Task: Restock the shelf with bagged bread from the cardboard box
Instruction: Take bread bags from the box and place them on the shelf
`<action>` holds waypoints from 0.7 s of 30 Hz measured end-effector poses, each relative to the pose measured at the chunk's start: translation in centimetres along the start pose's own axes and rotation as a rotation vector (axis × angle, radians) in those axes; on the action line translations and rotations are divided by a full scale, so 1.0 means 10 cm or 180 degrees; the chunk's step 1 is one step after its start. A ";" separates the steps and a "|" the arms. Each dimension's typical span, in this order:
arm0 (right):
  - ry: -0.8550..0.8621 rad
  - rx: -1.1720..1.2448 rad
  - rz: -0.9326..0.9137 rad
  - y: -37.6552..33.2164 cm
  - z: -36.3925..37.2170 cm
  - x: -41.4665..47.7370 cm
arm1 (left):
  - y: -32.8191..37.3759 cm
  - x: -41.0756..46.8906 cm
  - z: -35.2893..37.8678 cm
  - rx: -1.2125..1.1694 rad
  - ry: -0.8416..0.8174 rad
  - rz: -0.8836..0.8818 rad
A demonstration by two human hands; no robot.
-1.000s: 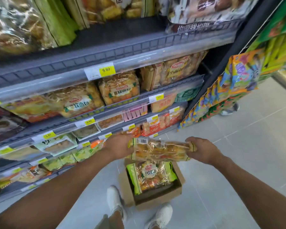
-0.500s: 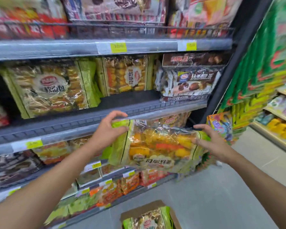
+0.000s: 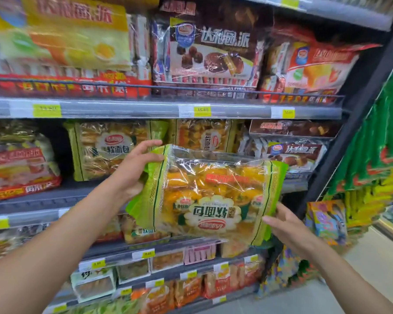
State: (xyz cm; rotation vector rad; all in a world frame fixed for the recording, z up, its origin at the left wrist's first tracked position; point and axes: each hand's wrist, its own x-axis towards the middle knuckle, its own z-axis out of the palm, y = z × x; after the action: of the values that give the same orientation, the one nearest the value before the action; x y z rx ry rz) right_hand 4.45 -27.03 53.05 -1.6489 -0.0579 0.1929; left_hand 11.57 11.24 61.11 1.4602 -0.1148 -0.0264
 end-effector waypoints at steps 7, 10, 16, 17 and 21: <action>0.0382 -0.0449 -0.0192 -0.20 0.27 0.11 | -0.11 -0.09 -0.31 0.0094 0.0055 -0.0348; 0.0541 -0.0752 -0.0481 -0.53 0.28 0.17 | -0.22 -0.10 -0.39 0.0036 0.0212 -0.0437; 0.0185 -0.2029 -0.1156 -1.51 0.26 0.42 | -0.40 -0.12 -0.62 0.0590 -0.0419 -0.0888; 0.0140 -0.2313 -0.1273 -1.64 0.28 0.46 | -0.40 -0.11 -0.64 0.0762 -0.0595 -0.0985; -0.0224 -0.3833 -0.1647 -1.88 0.43 0.62 | -0.10 -0.05 -0.44 0.0802 -0.0485 -0.0668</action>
State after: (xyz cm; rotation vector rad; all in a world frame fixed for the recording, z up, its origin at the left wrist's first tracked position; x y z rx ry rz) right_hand 11.27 -20.13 70.83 -2.7365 -0.7689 -0.2443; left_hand 11.54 15.56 59.65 1.7166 -0.0908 -0.3042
